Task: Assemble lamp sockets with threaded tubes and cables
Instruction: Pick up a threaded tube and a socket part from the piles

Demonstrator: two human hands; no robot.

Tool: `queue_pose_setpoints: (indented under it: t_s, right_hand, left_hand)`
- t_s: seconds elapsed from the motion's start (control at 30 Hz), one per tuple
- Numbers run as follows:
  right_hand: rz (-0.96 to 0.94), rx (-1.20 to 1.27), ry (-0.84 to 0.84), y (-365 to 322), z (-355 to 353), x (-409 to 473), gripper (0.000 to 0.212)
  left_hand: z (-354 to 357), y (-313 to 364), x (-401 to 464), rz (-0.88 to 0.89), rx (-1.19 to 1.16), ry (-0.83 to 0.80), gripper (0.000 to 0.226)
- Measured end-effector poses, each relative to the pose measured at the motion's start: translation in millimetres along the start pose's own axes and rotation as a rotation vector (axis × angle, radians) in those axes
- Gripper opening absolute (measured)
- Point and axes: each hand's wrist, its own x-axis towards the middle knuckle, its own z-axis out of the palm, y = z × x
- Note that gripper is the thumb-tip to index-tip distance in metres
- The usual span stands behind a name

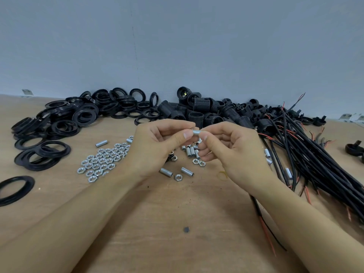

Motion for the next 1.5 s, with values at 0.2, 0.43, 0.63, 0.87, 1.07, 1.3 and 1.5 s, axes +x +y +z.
queue_pose_setpoints:
  t_s: [0.2,0.43,0.63,0.87,1.07,1.3,1.5]
  right_hand:
    - [0.049,0.015,-0.032,2.5,-3.0,2.2,0.012]
    - [0.002,0.02,-0.059,1.8,-4.8,1.7,0.008]
    - [-0.126,-0.198,-0.024,1.0,-4.5,-2.0,0.007]
    - [-0.565,-0.693,0.03,-2.0,-3.2,-0.9,0.008]
    - [-0.365,-0.49,-0.016,-1.4,-4.3,-2.5,0.013]
    - [-0.511,-0.641,0.007,-1.1,-3.4,-3.3,0.008]
    - [-0.315,-0.473,0.012,1.6,-1.7,-3.4,0.025]
  left_hand:
    - [-1.4,1.1,0.0,0.017,0.027,-0.015,0.023]
    - [-2.4,2.2,0.9,0.032,0.071,-0.007,0.022]
    - [-3.3,1.2,-0.2,0.039,0.047,-0.013,0.016]
    - [-5.0,2.9,0.2,-0.036,0.014,-0.031,0.017]
    - [-5.1,-0.1,-1.0,-0.055,0.022,-0.03,0.019]
    - [-2.9,0.9,-0.1,-0.104,0.017,0.005,0.025]
    - [-2.3,-2.5,-1.9,-0.029,0.003,-0.017,0.025]
